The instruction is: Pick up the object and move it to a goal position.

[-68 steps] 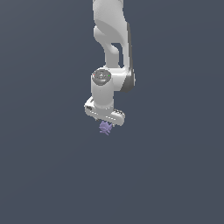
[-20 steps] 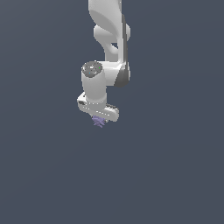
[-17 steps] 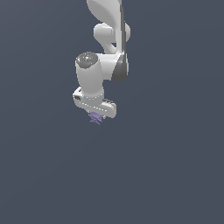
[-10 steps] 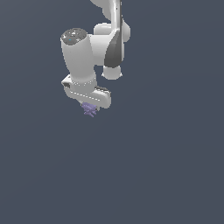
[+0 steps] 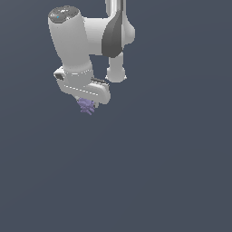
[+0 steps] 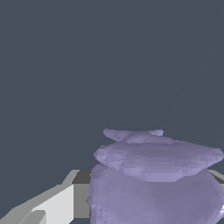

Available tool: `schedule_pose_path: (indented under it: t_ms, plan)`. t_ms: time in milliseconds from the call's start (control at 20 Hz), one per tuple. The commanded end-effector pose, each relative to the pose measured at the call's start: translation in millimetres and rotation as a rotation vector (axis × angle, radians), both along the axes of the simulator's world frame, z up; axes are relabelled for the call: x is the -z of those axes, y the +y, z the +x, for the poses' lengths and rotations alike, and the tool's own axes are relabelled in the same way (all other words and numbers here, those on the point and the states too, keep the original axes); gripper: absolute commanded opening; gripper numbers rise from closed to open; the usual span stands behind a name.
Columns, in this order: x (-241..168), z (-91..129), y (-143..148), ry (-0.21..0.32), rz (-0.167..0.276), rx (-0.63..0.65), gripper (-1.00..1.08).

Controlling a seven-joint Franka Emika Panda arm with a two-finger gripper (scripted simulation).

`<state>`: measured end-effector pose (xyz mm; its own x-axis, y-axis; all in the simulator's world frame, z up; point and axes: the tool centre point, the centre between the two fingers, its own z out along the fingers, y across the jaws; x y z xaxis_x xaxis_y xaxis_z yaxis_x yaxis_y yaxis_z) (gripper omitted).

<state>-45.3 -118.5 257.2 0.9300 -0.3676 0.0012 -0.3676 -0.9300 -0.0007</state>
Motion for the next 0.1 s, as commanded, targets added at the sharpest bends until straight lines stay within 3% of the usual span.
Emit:
schedule_pose_path:
  t_ms: [0,50]
  plan:
    - [-3.3,0.3,-1.3,0.001,0.000,-0.001,-1.00]
    - [-3.5,0.4,-1.4,0.001,0.000,-0.001,-1.00]
